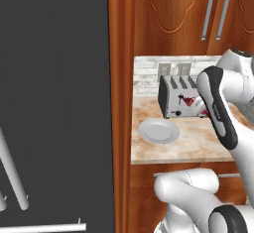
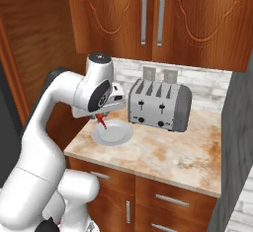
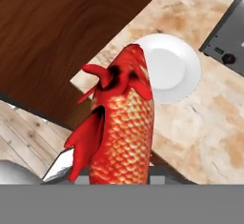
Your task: Take the fish from the oven and place it on the plate on the counter.
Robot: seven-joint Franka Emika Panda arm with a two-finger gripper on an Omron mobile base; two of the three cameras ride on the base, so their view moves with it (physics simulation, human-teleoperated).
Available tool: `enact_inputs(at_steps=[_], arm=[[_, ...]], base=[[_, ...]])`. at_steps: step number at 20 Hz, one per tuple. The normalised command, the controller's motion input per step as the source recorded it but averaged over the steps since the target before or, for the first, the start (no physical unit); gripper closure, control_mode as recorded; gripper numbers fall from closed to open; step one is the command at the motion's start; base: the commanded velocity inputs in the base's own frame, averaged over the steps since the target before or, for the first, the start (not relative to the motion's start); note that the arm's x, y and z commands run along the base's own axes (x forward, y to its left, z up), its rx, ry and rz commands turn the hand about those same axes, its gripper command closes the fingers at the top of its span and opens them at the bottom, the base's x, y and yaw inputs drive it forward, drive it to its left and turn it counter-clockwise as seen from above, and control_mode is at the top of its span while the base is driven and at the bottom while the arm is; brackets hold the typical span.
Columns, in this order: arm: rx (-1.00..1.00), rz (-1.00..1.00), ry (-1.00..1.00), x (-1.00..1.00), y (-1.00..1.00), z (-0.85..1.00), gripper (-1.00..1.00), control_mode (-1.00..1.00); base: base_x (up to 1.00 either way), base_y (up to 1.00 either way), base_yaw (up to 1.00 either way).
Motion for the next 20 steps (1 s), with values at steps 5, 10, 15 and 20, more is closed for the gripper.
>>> enact_inputs(at_steps=[5, 10, 15, 20], arm=[[0.00, -0.16, 0.09, 0.80, 0.66, -0.66, 1.00, -1.00], [-0.01, -0.02, 0.10, 0.51, 0.04, -0.58, 1.00, -1.00], [0.00, 0.00, 0.10, 0.31, -0.03, -0.58, 1.00, -1.00], [0.00, 0.00, 0.05, 0.39, 0.00, -0.55, 1.00, -1.00]], base=[[0.00, 0.00, 0.00], [0.00, 0.00, 0.00], [0.00, 0.00, 0.00], [0.00, 0.00, 0.00]])
